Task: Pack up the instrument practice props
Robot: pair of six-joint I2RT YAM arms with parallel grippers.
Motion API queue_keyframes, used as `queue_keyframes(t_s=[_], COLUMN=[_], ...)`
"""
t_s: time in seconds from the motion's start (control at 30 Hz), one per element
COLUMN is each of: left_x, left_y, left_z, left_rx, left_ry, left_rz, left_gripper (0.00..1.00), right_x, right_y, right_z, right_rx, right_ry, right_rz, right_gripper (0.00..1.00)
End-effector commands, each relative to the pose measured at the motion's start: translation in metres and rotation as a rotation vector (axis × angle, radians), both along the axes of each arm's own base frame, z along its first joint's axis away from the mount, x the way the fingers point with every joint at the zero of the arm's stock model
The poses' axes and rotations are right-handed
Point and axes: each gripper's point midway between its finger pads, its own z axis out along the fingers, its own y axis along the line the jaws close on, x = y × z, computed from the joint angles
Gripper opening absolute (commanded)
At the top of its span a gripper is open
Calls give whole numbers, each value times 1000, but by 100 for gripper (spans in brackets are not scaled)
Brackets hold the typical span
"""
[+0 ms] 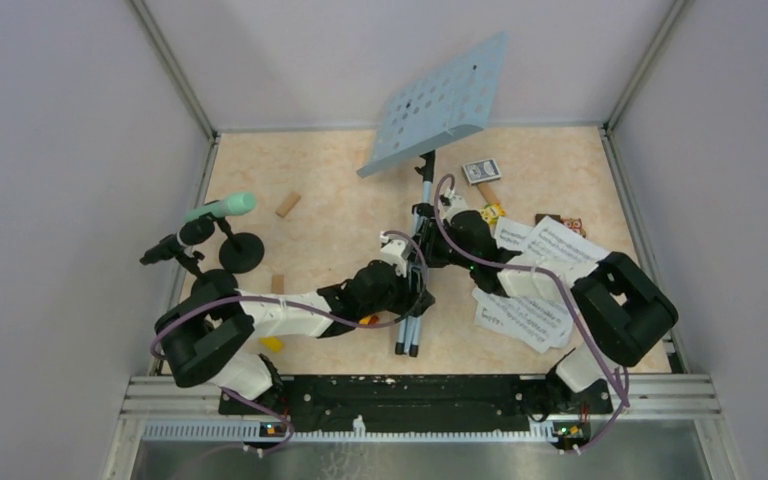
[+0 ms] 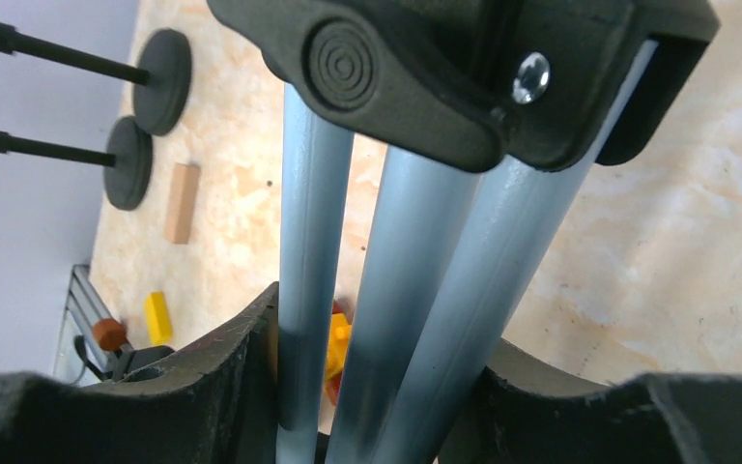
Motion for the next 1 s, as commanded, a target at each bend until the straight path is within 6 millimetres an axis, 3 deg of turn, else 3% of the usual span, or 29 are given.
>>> queue_keyframes(t_s=[0.0,0.13,0.37,0.53,0.77,0.87,0.97], left_x=[8,6,1,-4,2,11,18], left_y=[15,33,79,120,187,210,213], left_z=[-20,-38,-61,-71,-77,-70,-61], left_rx=[85,159,302,404,445,464,451], left_ry=[37,87,131,151,235,225,208], left_rz=[128,210,366,470,605,662,668], left_gripper=[21,22,22,30,31,32,40], right_x=[29,26,23,24,39,47,51], right_y=[19,31,73,114,163,183,190], right_z=[55,31,20,17,10,10,10], right_rx=[2,14,99,135,179,189,165], right_ry=[-363,-311,-263,-237,-197,-199,-207], right_rz=[96,153,256,299,235,214,201], right_gripper=[0,0,0,5,12,17,34])
